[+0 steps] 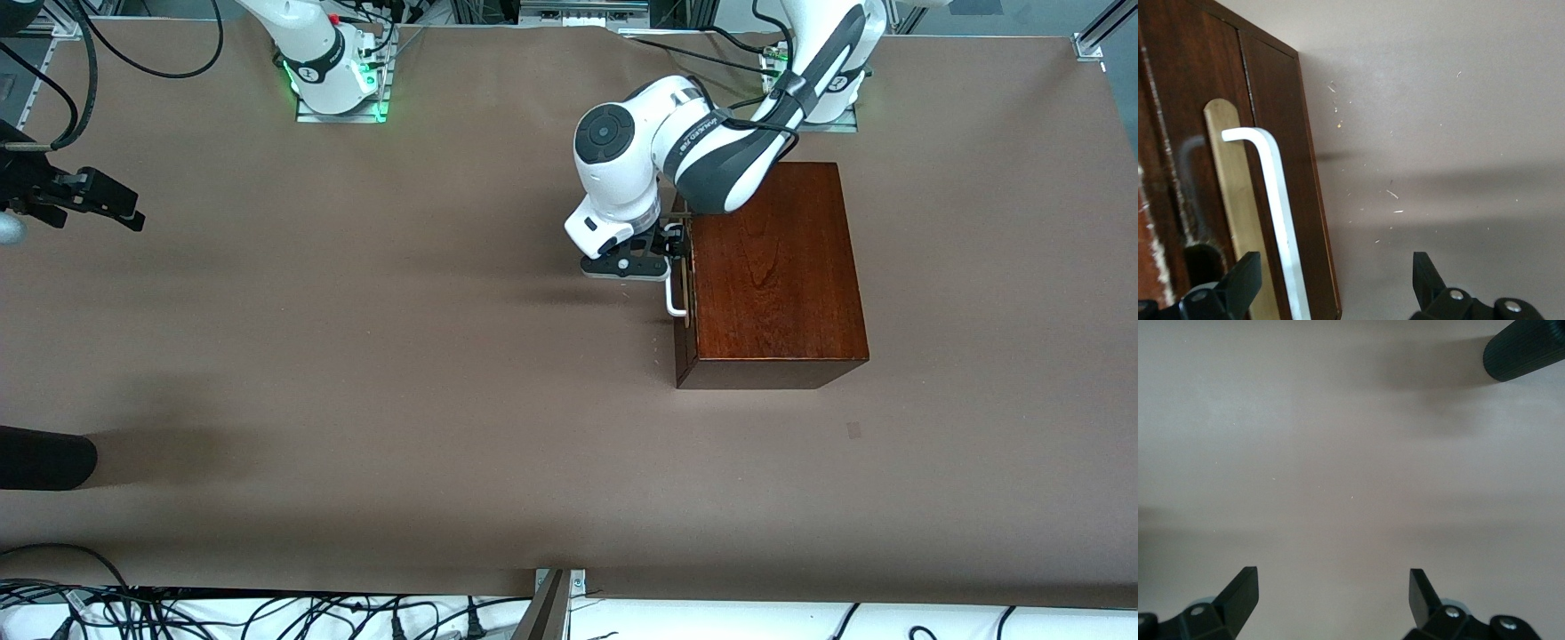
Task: Open drawer, take yellow block, close drawer
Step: 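Lower the left gripper and grasp the white drawer handle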
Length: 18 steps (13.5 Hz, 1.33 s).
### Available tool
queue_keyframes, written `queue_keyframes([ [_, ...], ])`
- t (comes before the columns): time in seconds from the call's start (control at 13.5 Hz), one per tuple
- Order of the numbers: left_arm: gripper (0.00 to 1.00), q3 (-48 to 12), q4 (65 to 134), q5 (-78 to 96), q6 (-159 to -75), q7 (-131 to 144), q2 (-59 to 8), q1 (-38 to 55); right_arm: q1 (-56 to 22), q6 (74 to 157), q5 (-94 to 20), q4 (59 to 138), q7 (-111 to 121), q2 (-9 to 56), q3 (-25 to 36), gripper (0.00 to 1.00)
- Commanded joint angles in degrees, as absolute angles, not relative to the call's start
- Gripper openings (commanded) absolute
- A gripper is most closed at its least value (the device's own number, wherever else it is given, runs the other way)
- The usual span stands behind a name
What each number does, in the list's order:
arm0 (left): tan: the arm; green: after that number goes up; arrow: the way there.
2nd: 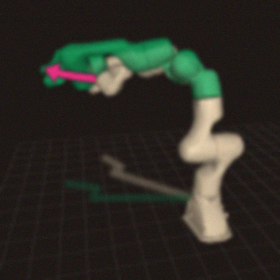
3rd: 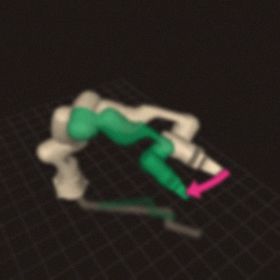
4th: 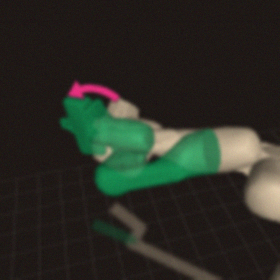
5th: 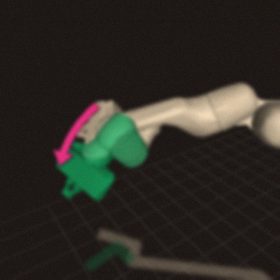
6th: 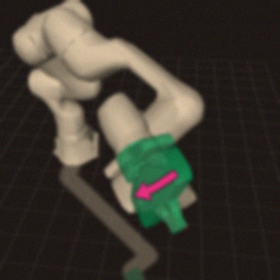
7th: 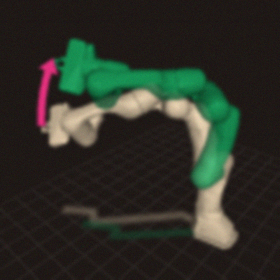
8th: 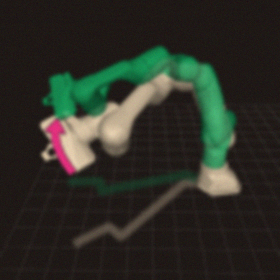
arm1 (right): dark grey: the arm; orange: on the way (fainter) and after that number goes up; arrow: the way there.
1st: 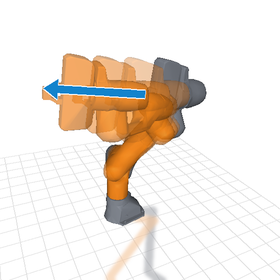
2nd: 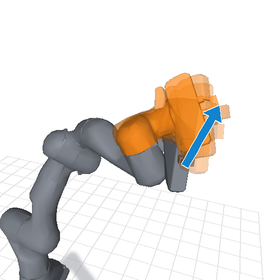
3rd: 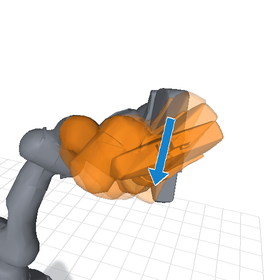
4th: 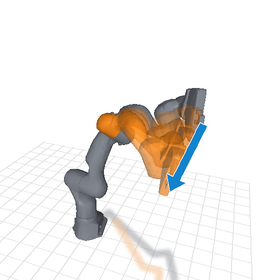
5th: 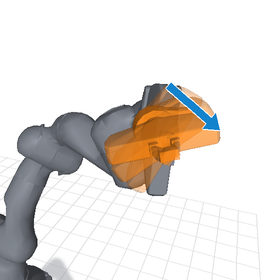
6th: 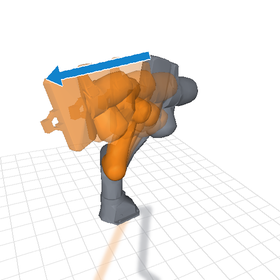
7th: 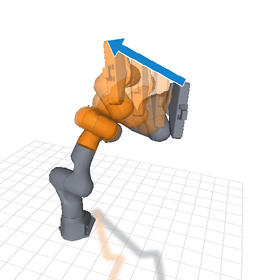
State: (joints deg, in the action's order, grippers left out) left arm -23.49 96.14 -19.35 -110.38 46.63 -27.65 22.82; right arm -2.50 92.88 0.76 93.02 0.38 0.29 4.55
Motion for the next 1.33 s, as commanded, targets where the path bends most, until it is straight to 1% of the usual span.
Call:
queue_keyframes([
  [0.0,1.00,-23.03,96.42,-22.40,-111.79,47.11,-28.65,23.03,-2.55,91.93,0.97,92.29,-0.26,0.18,4.39,1.00],
  [0.59,1.00,-21.10,97.03,-23.81,-114.69,47.11,-30.41,23.03,-2.55,91.93,0.97,92.29,-0.26,0.26,4.39,1.00],
  [1.03,1.00,-21.09,97.12,-23.99,-114.96,49.12,-31.38,23.91,-2.55,91.93,0.97,92.29,-0.26,0.44,4.39,1.00],
  [1.26,1.00,-21.09,96.95,-23.21,-116.72,50.36,-31.64,23.91,-2.55,91.93,1.05,92.29,-0.26,0.53,4.39,1.00],
])
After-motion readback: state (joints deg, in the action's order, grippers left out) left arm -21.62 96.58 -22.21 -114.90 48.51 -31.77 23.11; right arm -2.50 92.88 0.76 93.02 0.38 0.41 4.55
